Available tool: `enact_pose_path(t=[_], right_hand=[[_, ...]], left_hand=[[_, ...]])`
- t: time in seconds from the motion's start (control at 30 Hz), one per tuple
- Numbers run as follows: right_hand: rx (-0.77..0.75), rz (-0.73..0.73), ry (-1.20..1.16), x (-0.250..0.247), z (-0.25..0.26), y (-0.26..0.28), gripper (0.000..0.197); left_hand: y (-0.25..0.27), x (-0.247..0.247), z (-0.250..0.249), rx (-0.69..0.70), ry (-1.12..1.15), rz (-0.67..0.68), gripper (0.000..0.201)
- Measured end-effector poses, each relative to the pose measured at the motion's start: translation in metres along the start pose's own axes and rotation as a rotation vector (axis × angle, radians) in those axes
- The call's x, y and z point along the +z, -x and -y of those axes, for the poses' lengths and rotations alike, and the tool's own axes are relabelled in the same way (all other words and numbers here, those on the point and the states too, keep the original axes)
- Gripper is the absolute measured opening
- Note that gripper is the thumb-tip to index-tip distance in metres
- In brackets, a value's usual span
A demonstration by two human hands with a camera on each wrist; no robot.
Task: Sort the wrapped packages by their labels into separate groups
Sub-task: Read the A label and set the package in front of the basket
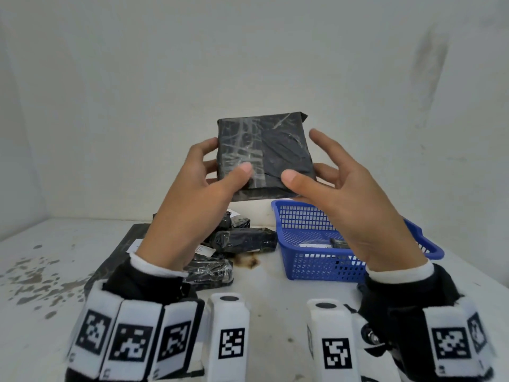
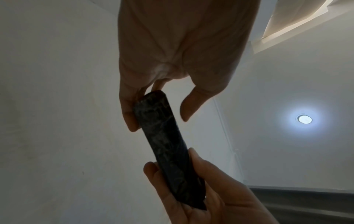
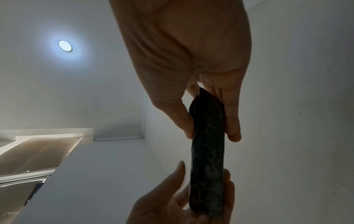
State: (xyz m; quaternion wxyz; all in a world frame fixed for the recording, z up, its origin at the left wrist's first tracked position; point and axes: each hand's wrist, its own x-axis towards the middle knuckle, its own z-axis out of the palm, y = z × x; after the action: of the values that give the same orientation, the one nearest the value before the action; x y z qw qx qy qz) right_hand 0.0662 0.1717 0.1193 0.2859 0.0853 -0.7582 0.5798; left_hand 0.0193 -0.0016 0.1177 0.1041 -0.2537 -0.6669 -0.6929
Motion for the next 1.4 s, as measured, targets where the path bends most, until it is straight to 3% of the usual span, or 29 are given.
enact_pose_path(t=[0.5, 0.77, 1.0, 1.1, 1.27, 1.4], right_hand=[[-0.115, -0.038, 0.103, 0.011, 0.0, 0.003, 0.079], [-0.095, -0.065, 0.043, 0.008, 0.002, 0.002, 0.057], [-0.074, -0.095, 0.019, 0.005, 0.004, 0.002, 0.044], [-0.089, -0.095, 0.064, 0.004, 0.003, 0.002, 0.052], [-0.127, -0.019, 0.204, 0.004, 0.002, 0.003, 0.077], [-0.115, -0.013, 0.223, -0.001, 0.004, 0.004, 0.069]], left_hand=[[0.003, 0.005, 0.002, 0.106, -0.094, -0.013, 0.047], [0.002, 0.0, -0.002, 0.107, -0.018, -0.066, 0.024], [0.001, -0.002, 0.0, 0.083, -0.041, -0.113, 0.025], [0.0, -0.003, 0.002, 0.083, -0.038, -0.129, 0.035], [0.003, -0.003, 0.002, 0.09, -0.165, -0.06, 0.08], [0.002, -0.003, 0.001, 0.082, -0.223, -0.019, 0.073]])
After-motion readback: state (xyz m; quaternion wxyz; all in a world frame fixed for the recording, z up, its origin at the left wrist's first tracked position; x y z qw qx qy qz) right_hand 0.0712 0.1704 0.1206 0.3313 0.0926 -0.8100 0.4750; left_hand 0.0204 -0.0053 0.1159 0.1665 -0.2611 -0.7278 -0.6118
